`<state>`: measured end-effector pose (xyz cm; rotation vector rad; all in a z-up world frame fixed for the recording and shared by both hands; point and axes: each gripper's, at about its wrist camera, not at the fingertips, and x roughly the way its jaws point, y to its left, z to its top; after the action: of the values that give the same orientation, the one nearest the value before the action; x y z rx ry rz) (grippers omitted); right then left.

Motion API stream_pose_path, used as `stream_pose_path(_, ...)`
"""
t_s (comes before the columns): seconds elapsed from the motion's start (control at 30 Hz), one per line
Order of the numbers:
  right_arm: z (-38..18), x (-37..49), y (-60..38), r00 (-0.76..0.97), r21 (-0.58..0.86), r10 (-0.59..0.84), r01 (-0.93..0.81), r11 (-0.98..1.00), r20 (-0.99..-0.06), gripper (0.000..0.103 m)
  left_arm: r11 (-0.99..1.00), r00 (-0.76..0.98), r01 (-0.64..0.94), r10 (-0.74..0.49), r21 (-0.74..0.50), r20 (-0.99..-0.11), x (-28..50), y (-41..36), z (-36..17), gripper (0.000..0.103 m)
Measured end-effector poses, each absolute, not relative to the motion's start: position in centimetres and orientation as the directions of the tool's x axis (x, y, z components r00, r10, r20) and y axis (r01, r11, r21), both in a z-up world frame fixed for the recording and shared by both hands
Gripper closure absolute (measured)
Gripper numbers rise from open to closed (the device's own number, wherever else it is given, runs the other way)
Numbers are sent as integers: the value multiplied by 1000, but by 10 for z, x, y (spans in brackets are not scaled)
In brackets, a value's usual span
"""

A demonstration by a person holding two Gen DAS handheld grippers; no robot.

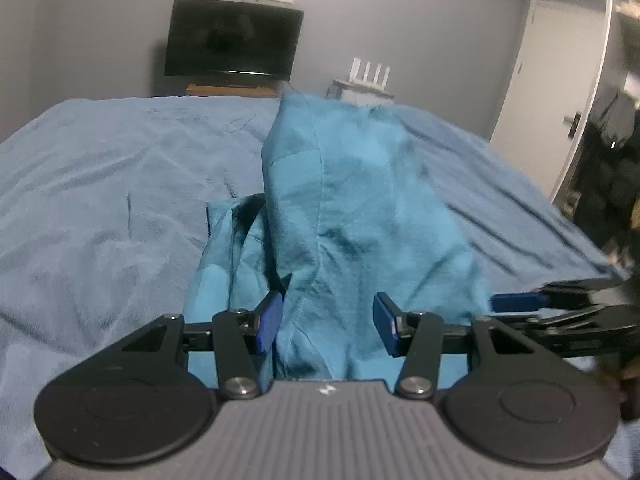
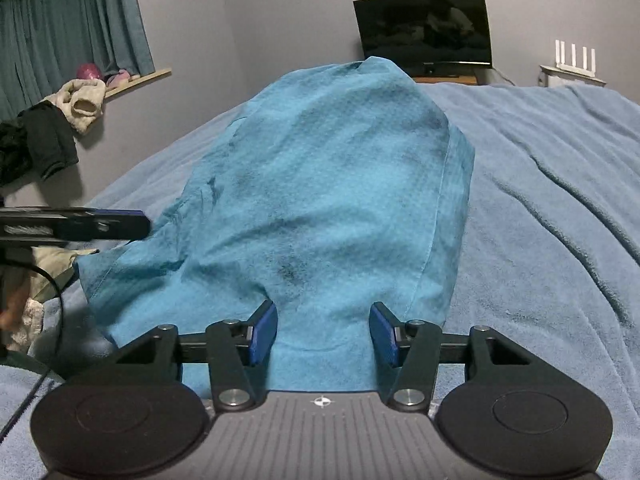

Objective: Fold large clothes

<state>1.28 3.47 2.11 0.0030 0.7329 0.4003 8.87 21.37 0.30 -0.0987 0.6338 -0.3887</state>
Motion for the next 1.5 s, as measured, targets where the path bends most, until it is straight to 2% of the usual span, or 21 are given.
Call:
stream_pose_path(0.13, 17, 14, 33, 673, 132, 354, -358, 924, -649, 47, 936, 712, 286, -351, -206, -608, 115, 211, -12, 54)
stream_pose_path(0.2, 16, 15, 32, 674, 130, 355, -361, 923, -648, 47, 921, 668, 280, -390, -271, -634, 125, 215, -21, 51)
stream_pose_path(0.27, 16, 15, 32, 672, 135, 359, -362, 922, -647, 47, 873, 598, 275, -483, -403, -640, 130, 228, -29, 52)
stream_pose_path(0.3, 16, 15, 31, 673, 137, 360, -361, 922, -646, 47, 848, 573, 259, -521, -463, -633, 131, 236, -32, 59)
stream_pose_path(0.33, 17, 16, 31, 673, 139, 360, -360, 923, -646, 47, 826, 565, 230, -543, -514, -621, 131, 245, -35, 78)
stream_pose_path(0.43, 16, 17, 31, 675, 150, 368, -360, 921, -640, 46, 762, 577, 171, -591, -625, -563, 125, 263, -38, 91)
stream_pose_path(0.57, 21, 16, 33, 697, 169, 401, -380, 909, -594, 46, 822, 649, 150, -502, -550, -572, 109, 255, -23, 93)
stream_pose_path(0.73, 44, 20, 33, 770, 154, 415, -392, 907, -484, 44, 885, 699, 66, -371, -461, -612, 100, 256, -19, 93)
stream_pose_path(0.87, 52, 62, 38, 810, 53, 308, -326, 944, -500, 43, 847, 695, -34, -361, -530, -622, 96, 288, -30, 93)
stream_pose_path(1.0, 52, 110, 54, 833, -50, 294, -357, 933, -470, 44, 811, 677, -66, -391, -581, -623, 96, 300, -40, 93)
stream_pose_path(1.07, 45, 133, 64, 825, -101, 289, -381, 919, -486, 47, 820, 670, -65, -386, -568, -634, 97, 298, -40, 93)
stream_pose_path(1.1, 39, 145, 67, 814, -110, 286, -390, 914, -505, 45, 826, 668, -64, -382, -560, -639, 98, 297, -40, 93)
stream_pose_path(1.23, 19, 182, 73, 787, -94, 270, -381, 920, -555, 45, 832, 657, -64, -380, -550, -652, 104, 299, -46, 93)
stream_pose_path(1.33, 0, 206, 75, 758, -100, 255, -387, 917, -600, 43, 834, 647, -67, -382, -548, -660, 111, 296, -51, 93)
stream_pose_path(1.4, -10, 219, 74, 758, -113, 242, -383, 917, -606, 38, 839, 641, -60, -382, -540, -665, 116, 294, -53, 93)
stream_pose_path(1.5, -14, 234, 75, 750, -100, 230, -366, 925, -620, 37, 848, 638, -46, -381, -527, -669, 116, 298, -50, 93)
